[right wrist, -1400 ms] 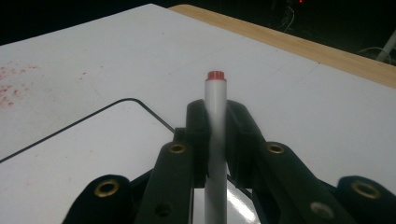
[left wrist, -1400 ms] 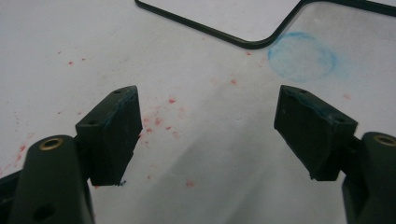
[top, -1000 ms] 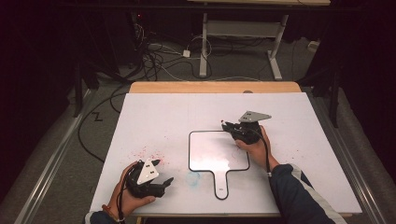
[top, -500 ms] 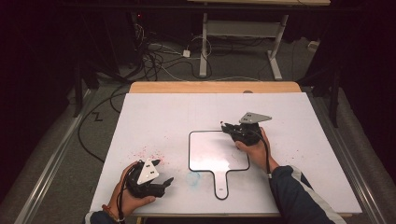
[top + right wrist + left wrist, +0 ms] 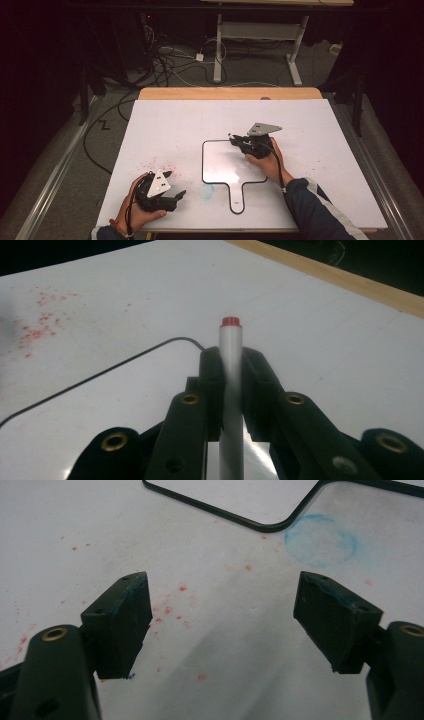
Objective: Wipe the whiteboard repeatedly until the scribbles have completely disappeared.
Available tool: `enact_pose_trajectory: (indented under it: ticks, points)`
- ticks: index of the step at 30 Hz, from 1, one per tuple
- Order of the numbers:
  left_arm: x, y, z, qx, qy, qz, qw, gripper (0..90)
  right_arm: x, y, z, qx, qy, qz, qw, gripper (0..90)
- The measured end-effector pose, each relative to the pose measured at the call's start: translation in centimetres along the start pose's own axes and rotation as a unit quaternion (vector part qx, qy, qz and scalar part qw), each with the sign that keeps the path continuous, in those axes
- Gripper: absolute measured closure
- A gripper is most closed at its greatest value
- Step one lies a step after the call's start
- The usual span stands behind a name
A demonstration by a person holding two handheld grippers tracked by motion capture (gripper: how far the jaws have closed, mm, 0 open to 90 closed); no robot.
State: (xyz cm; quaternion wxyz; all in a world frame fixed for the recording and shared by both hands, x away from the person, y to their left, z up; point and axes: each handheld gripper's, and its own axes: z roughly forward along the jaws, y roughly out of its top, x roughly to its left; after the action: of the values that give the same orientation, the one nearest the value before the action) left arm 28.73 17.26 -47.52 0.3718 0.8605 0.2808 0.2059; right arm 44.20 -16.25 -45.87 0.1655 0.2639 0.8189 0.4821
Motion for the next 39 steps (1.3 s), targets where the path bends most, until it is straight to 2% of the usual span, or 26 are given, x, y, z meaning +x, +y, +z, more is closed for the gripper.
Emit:
enact_pose_trajectory:
  ticks: [2, 4, 7, 13, 15, 19, 21, 22, 27, 29, 32, 35, 39]
  points:
    - [0.0, 0.0, 0.0, 0.000, 0.000, -0.001, 1.0000, 22.2, 0.0, 0.0, 0.0, 0.001, -0.001, -0.001, 1.0000, 81.5]
    - [0.0, -0.1, 0.0, 0.001, 0.000, 0.000, 1.0000, 22.2, -0.4, -0.1, -0.1, 0.000, -0.015, -0.003, 0.9999, 81.5]
    - [0.0, -0.1, 0.0, 0.001, 0.000, 0.000, 1.0000, 22.2, -1.0, -0.3, -0.4, -0.005, -0.021, 0.016, 0.9996, 81.5]
    - [-0.1, 0.0, 0.0, 0.002, 0.000, 0.001, 1.0000, 22.2, 1.2, 0.0, 0.1, 0.001, 0.016, -0.002, 0.9999, 81.5]
    - [-0.1, 0.0, 0.0, 0.002, 0.000, 0.001, 1.0000, 22.2, 1.3, 0.0, 0.2, 0.003, 0.020, -0.010, 0.9997, 81.5]
    - [-0.1, -0.1, 0.0, 0.004, -0.001, 0.001, 1.0000, 22.2, 0.3, 0.0, 0.0, 0.004, -0.007, -0.011, 0.9999, 81.6]
    - [-0.1, 0.0, 0.1, 0.004, -0.002, 0.002, 1.0000, 22.2, -0.4, -0.1, 0.0, -0.003, -0.011, 0.007, 0.9999, 81.5]
    - [-0.1, 0.0, 0.1, 0.004, -0.001, 0.003, 1.0000, 22.2, -0.5, -0.1, 0.1, -0.002, -0.011, 0.007, 0.9999, 81.5]
    - [0.0, -0.1, 0.0, 0.003, -0.001, 0.000, 1.0000, 22.2, 0.7, -0.2, -0.1, 0.001, 0.014, 0.007, 0.9999, 81.6]
    - [0.0, -0.1, 0.0, 0.004, -0.001, 0.001, 1.0000, 22.2, 1.2, -0.3, -0.3, 0.005, 0.023, -0.006, 0.9997, 81.5]
    - [-0.1, 0.0, 0.0, 0.004, -0.002, 0.002, 1.0000, 22.2, 1.9, -0.5, -0.5, 0.007, 0.035, -0.005, 0.9993, 81.5]
    - [-0.1, 0.0, 0.1, 0.005, -0.002, 0.003, 1.0000, 22.2, 2.0, -0.6, -0.5, 0.008, 0.034, -0.007, 0.9994, 81.5]
    - [-0.2, 0.1, 0.2, 0.006, -0.002, 0.003, 1.0000, 22.2, 1.4, -0.5, -0.3, 0.013, 0.012, -0.017, 0.9997, 81.5]
